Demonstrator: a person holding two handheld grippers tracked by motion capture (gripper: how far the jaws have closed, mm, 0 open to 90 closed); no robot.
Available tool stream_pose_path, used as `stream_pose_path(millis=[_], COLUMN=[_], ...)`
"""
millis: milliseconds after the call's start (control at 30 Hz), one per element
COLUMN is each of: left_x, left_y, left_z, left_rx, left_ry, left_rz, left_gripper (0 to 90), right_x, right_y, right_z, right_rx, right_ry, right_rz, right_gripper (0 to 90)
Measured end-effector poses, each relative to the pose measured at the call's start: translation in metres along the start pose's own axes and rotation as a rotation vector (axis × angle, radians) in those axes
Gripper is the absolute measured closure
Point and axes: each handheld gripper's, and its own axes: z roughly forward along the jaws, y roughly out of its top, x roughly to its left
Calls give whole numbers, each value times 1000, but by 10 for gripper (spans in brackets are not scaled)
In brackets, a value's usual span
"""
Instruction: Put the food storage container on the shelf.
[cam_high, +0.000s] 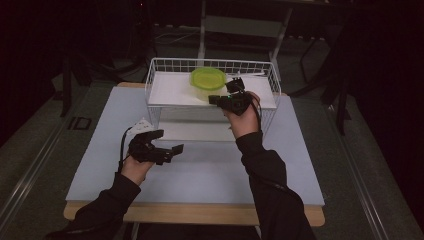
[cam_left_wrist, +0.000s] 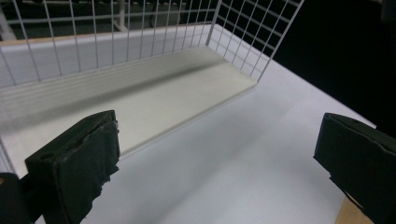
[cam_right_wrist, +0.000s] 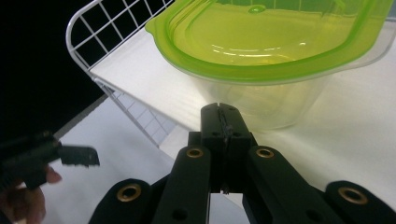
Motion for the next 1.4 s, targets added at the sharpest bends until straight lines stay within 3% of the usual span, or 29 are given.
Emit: stream_pose_path(millis=[233,433,533,600,633,733,767,800,1000,1033,1400], left_x=[0,-2,-3,-5,-6,-9,-9,-10,-11,-12,-19], left_y=[-7,-8,-8,-8,-9,-12,-12,-15,-21,-22,-22], left_z=[-1,-3,-4,-5,-5,-6,-6,-6,-7,-8,-11], left_rx=[3,-12,-16,-21,-26,-32,-32,-34,-30,-26,-22], left_ry=[-8,-8,-18,-31,-45,-58,-58,-74,-97,-95,-118], left_rz=[14,31,43,42,43,59,59,59,57,66,100], left_gripper=[10,10,10,11,11,10,10,11,11,10,11], right_x=[-5,-2,2,7,7,9,9,10,12,13,7], right_y=[9,5,-1,-7,-7,-16,-16,-26,-42,-56,-102], right_z=[13,8,2,-3,-3,-9,-9,-12,-18,-23,-31], right_rx=[7,-1,0,1,1,-13,-13,-18,-21,-22,-22], right_ry=[-16,1,19,32,32,52,52,65,81,100,122], right_rz=[10,5,-22,-49,-49,-69,-69,-76,-118,-141,-158], right_gripper=[899,857,785,672,672,534,534,451,358,297,200])
